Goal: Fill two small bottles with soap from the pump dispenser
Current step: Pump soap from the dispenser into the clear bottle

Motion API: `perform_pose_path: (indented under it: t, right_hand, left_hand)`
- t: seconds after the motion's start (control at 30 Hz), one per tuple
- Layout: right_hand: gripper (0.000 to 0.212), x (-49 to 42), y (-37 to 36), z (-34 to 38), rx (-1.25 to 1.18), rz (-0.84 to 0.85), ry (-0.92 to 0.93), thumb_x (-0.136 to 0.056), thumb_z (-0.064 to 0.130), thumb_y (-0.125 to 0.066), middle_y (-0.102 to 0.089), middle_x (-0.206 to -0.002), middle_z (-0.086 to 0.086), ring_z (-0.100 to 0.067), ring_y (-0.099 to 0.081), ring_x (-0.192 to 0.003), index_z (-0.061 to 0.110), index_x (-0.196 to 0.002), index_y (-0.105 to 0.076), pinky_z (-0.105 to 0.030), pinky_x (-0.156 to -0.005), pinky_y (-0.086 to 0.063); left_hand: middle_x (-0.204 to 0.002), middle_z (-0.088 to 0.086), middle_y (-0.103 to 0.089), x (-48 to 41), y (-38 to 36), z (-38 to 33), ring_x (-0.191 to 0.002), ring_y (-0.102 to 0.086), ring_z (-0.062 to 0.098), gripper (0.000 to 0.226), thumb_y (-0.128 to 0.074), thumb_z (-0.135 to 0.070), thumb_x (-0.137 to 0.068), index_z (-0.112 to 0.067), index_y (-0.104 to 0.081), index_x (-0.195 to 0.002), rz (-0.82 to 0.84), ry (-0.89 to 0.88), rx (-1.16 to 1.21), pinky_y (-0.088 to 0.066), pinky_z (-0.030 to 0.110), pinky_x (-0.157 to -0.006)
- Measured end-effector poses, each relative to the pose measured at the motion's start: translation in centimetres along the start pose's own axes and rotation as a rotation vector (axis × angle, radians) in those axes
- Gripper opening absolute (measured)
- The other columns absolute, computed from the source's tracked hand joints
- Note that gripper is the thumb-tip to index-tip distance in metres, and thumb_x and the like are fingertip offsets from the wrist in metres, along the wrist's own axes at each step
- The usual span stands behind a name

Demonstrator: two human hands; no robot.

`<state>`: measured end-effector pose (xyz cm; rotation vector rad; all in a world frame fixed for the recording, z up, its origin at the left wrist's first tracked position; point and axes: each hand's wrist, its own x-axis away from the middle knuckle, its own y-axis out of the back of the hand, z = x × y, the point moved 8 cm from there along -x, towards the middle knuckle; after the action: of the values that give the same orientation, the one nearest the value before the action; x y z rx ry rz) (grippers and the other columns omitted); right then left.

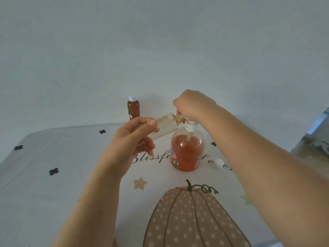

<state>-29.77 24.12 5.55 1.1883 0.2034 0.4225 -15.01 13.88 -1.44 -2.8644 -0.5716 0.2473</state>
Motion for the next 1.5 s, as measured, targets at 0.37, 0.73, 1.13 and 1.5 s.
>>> perform_pose_path:
  t: [0.37,0.73,1.13,1.5]
  right_hand:
    - [0.027,0.1,0.1,-0.3,-0.082,-0.032,0.001,-0.093,0.017,-0.049,-0.073,-0.093,-0.006,-0.026,-0.064,-0.080,0.014,-0.100,-0.075,-0.031,-0.067,-0.042]
    - [0.032,0.7,3.0,1.0,-0.214,-0.096,0.112,-0.098,0.025,-0.047,-0.075,-0.073,-0.003,-0.027,-0.071,-0.077,0.010,-0.085,-0.072,-0.038,-0.088,-0.057]
    - [0.016,-0.4,2.0,0.9,-0.012,-0.158,0.078,-0.093,0.013,-0.049,-0.068,-0.084,-0.004,-0.024,-0.057,-0.067,0.014,-0.088,-0.065,-0.026,-0.055,-0.033]
    - [0.022,-1.3,0.3,0.1,-0.059,-0.119,0.059,-0.091,0.015,-0.051,-0.068,-0.088,-0.005,-0.028,-0.061,-0.079,0.013,-0.100,-0.071,-0.028,-0.057,-0.036]
  left_hand:
    - [-0.095,0.011,-0.067,0.2,-0.2,-0.1,-0.058,-0.057,0.018,0.025,-0.069,-0.031,-0.078,-0.012,-0.069,-0.095,0.000,-0.011,-0.002,-0.051,0.029,-0.052]
    - [-0.091,0.007,-0.065,0.5,-0.7,-1.0,-0.061,-0.059,0.020,0.027,-0.069,-0.024,-0.079,-0.007,-0.067,-0.099,0.041,-0.025,0.045,-0.053,0.031,-0.056]
    - [-0.091,0.009,-0.066,0.3,-0.4,-0.8,-0.059,-0.059,0.020,0.028,-0.069,-0.024,-0.076,-0.007,-0.067,-0.099,0.017,-0.018,0.063,-0.053,0.030,-0.053]
    - [-0.091,0.013,-0.067,-0.2,0.4,-0.3,-0.058,-0.059,0.020,0.030,-0.070,-0.026,-0.075,-0.007,-0.066,-0.099,-0.031,-0.008,0.045,-0.053,0.029,-0.052]
